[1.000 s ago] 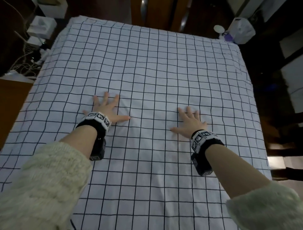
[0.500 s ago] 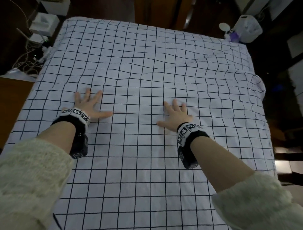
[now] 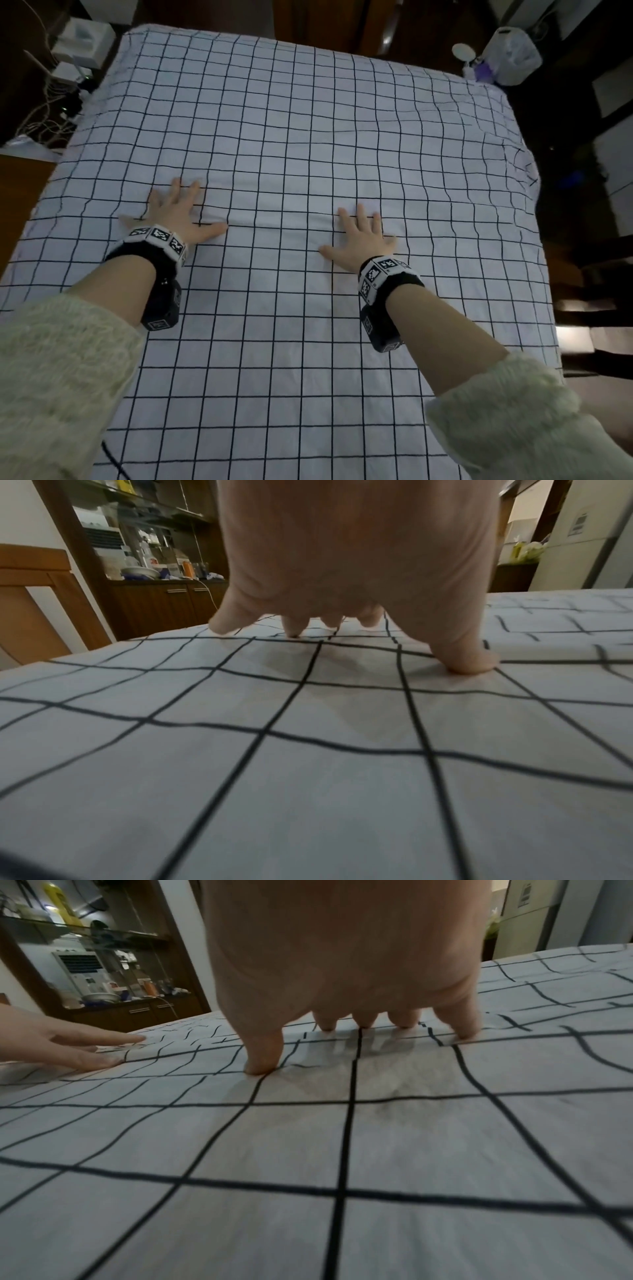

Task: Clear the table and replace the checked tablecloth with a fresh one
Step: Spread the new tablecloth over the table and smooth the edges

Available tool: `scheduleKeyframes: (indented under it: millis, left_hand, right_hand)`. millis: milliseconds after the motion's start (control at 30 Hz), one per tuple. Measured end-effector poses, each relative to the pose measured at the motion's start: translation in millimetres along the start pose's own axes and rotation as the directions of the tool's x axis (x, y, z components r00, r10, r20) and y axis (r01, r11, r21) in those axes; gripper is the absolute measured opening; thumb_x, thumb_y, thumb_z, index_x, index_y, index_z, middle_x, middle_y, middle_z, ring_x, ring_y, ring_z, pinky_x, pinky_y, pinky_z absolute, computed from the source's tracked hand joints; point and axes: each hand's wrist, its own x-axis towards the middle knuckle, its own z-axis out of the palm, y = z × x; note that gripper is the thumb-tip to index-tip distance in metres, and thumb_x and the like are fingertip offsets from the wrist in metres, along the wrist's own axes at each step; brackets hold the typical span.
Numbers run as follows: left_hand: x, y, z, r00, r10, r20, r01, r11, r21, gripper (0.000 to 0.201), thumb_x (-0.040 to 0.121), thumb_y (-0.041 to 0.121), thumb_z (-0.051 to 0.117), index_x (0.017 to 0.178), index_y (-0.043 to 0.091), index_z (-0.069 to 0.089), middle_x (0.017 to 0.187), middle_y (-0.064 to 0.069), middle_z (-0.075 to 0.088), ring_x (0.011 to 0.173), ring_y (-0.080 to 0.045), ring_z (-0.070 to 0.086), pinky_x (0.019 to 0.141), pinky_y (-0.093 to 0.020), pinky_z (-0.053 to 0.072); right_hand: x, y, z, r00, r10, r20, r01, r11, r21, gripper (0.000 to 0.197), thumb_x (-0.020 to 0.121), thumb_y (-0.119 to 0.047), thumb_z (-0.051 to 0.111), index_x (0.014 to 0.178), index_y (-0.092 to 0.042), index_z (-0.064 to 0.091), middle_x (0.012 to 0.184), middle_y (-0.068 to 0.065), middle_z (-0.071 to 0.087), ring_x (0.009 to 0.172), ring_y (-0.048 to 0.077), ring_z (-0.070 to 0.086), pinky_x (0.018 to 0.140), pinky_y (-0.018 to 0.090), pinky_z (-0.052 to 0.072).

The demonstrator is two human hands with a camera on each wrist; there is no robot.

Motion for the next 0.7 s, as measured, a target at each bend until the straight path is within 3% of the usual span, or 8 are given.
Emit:
scheduleKeyframes:
  millis: [200,300,400,500,700]
  left_hand:
    - [-38,35,22,0.991,0.008,-0.135,0.001,0.997,0.073,0.097,0.075,0.082,0.041,0.151,0.037,0.002,0.16,0.011,-0.01,0.148,-0.022,-0.002,0.106,-0.073,0.01]
    - [-54,43,32,0.975,0.018,-0.223,-0.01,0.999,0.037,0.076,0.089,0.063,0.041,0.151,0.031,0.011,0.161,0.007,0.001,0.147,-0.022,0.008,0.11,-0.067,0.013]
    - [-75,43,48,0.953,0.073,-0.293,-0.079,0.997,-0.01,0.059,0.094,0.051,0.04,0.147,0.028,0.025,0.159,0.004,0.013,0.145,-0.023,0.018,0.11,-0.064,0.018]
    - [-104,34,69,0.956,0.126,-0.265,-0.126,0.992,0.017,0.06,0.093,0.051,0.043,0.146,0.027,0.029,0.159,0.003,0.015,0.144,-0.024,0.017,0.109,-0.066,0.017]
    - [-159,8,104,0.979,0.156,-0.134,-0.138,0.981,0.135,0.085,0.08,0.076,0.042,0.149,0.036,0.012,0.16,0.006,-0.001,0.147,-0.024,0.004,0.111,-0.063,0.011]
  right_hand:
    - [-18,41,-1,0.996,0.081,0.043,-0.082,0.996,0.02,0.089,0.082,-0.072,0.045,0.15,-0.042,-0.004,0.159,-0.014,-0.018,0.147,0.029,-0.015,0.105,0.072,0.02]
    - [-33,64,4,1.0,0.023,-0.019,-0.022,0.997,0.075,0.082,0.087,-0.06,0.05,0.152,-0.036,0.007,0.161,-0.009,-0.01,0.149,0.027,-0.006,0.112,0.063,0.018]
    - [-55,81,13,0.987,-0.082,-0.14,0.107,0.978,0.182,0.067,0.094,-0.042,0.053,0.151,-0.027,0.022,0.162,-0.006,0.003,0.147,0.023,0.018,0.115,0.046,0.026]
    - [-85,93,27,0.987,-0.079,-0.143,0.109,0.971,0.214,0.056,0.098,-0.034,0.047,0.149,-0.025,0.028,0.162,-0.007,0.008,0.143,0.022,0.027,0.11,0.039,0.032]
    - [-148,96,60,0.998,-0.025,-0.054,0.033,0.988,0.152,0.056,0.098,-0.036,0.044,0.15,-0.023,0.027,0.161,-0.004,0.011,0.147,0.019,0.014,0.118,0.043,0.021]
